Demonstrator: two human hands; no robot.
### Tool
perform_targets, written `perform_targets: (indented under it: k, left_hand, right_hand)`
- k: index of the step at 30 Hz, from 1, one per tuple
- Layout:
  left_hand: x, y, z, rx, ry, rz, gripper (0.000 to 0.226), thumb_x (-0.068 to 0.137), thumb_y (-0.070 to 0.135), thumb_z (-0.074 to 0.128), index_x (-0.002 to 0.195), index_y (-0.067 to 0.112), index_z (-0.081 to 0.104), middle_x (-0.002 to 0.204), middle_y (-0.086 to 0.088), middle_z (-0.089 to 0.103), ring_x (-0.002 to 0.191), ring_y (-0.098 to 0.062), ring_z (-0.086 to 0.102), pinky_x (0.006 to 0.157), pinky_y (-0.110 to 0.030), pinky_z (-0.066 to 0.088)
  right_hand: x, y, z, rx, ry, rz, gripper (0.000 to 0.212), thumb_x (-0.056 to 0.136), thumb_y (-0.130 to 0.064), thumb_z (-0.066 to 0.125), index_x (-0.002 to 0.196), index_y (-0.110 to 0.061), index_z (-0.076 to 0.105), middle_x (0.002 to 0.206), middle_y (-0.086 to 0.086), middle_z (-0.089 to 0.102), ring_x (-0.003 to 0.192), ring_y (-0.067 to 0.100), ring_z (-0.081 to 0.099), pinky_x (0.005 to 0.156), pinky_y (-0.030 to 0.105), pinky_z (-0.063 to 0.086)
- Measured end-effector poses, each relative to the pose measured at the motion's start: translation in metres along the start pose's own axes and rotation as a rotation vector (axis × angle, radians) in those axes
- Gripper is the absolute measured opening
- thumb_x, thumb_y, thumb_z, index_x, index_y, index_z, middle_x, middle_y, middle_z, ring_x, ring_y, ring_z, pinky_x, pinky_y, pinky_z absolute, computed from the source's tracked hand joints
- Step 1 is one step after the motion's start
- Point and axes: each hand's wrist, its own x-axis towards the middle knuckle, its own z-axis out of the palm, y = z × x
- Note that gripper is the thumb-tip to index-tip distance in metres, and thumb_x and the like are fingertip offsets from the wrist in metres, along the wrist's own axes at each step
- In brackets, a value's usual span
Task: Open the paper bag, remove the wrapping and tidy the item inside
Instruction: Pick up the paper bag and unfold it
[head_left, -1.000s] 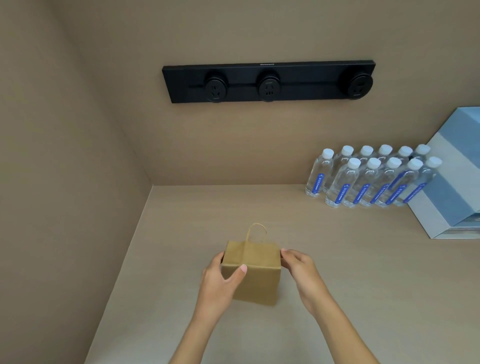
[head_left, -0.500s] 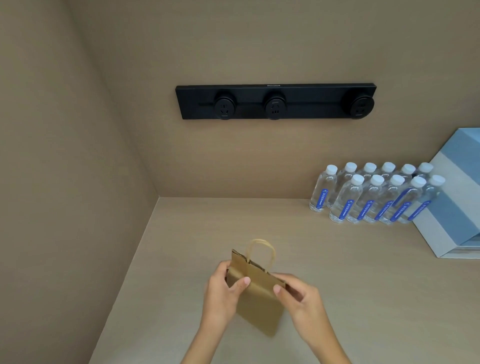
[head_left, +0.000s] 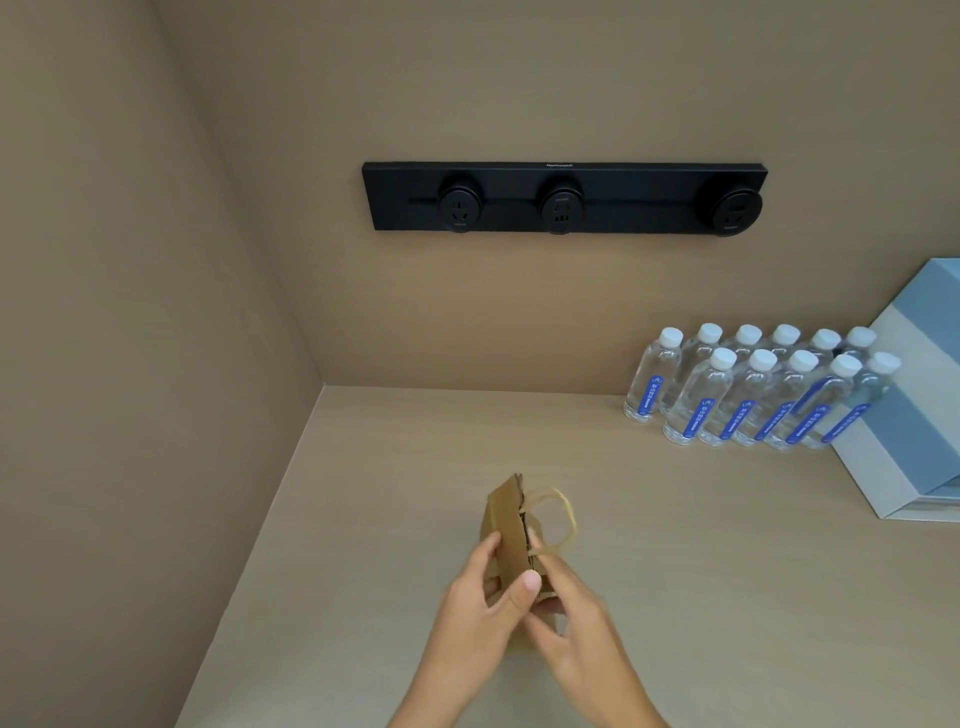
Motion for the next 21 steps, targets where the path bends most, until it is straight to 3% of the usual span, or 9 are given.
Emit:
perform_targets:
  k: [3, 7, 10, 12, 14, 18, 21]
  left_hand:
    - [-0.003, 0.007, -0.004, -0.019, -0.066, 0.006, 0.100, 0.062, 0.050, 0.080, 0.145, 0.013, 0.040, 0.104, 0.034, 0.072, 0.109, -0.003, 0.068, 0.095, -0.032, 0.055]
    - [-0.006, 0.017, -0.010, -0.008, -0.078, 0.008, 0.082, 0.069, 0.038, 0.075, 0.141, 0.016, 0.043, 0.102, 0.036, 0.071, 0.105, 0.000, 0.069, 0.080, -0.027, 0.057]
    - [-0.008, 0.020, -0.015, -0.055, -0.086, -0.056, 0.064, 0.085, 0.021, 0.070, 0.143, 0.012, 0.044, 0.127, 0.013, 0.069, 0.117, -0.010, 0.065, 0.103, -0.037, 0.050]
    - [-0.008, 0.021, -0.017, -0.080, -0.087, -0.090, 0.055, 0.093, 0.010, 0.063, 0.144, 0.011, 0.042, 0.135, 0.003, 0.064, 0.120, -0.014, 0.064, 0.108, -0.043, 0.046]
    - [-0.007, 0.023, -0.017, -0.100, -0.088, -0.108, 0.052, 0.094, 0.012, 0.062, 0.142, 0.014, 0.043, 0.133, 0.002, 0.066, 0.116, -0.014, 0.066, 0.104, -0.040, 0.049]
    - [-0.004, 0.026, -0.013, -0.127, -0.082, -0.128, 0.051, 0.090, 0.017, 0.069, 0.135, 0.021, 0.044, 0.119, 0.005, 0.074, 0.106, -0.013, 0.072, 0.080, -0.025, 0.057]
    - [-0.004, 0.027, -0.017, -0.163, -0.113, -0.154, 0.047, 0.089, 0.017, 0.070, 0.130, 0.025, 0.046, 0.116, 0.006, 0.075, 0.104, -0.017, 0.073, 0.078, -0.027, 0.058]
  right_hand:
    - [0.001, 0.000, 0.000, 0.079, -0.062, 0.080, 0.077, 0.084, -0.013, 0.070, 0.143, -0.049, 0.036, 0.114, -0.015, 0.071, 0.093, 0.009, 0.072, 0.077, 0.012, 0.052]
    - [0.004, -0.005, -0.002, 0.198, -0.144, 0.156, 0.079, 0.081, -0.024, 0.077, 0.144, -0.045, 0.035, 0.118, -0.011, 0.071, 0.100, 0.010, 0.070, 0.082, 0.023, 0.055]
    - [0.004, -0.010, -0.005, 0.278, -0.156, 0.165, 0.077, 0.084, -0.040, 0.073, 0.149, -0.036, 0.031, 0.136, -0.007, 0.060, 0.118, 0.016, 0.060, 0.093, 0.033, 0.052]
    - [0.004, -0.010, -0.007, 0.318, -0.143, 0.190, 0.072, 0.084, -0.044, 0.071, 0.147, -0.037, 0.036, 0.139, -0.003, 0.057, 0.121, 0.022, 0.058, 0.098, 0.041, 0.050]
    - [0.004, -0.011, -0.007, 0.333, -0.141, 0.216, 0.071, 0.084, -0.044, 0.072, 0.146, -0.034, 0.039, 0.137, 0.001, 0.059, 0.121, 0.026, 0.057, 0.098, 0.044, 0.050]
    - [0.005, -0.013, -0.005, 0.355, -0.149, 0.259, 0.073, 0.083, -0.047, 0.071, 0.147, -0.028, 0.040, 0.134, -0.001, 0.062, 0.118, 0.018, 0.059, 0.090, 0.031, 0.051]
    - [0.005, -0.017, -0.004, 0.373, -0.140, 0.280, 0.068, 0.083, -0.052, 0.068, 0.143, -0.031, 0.043, 0.131, -0.005, 0.064, 0.117, 0.014, 0.062, 0.087, 0.030, 0.053]
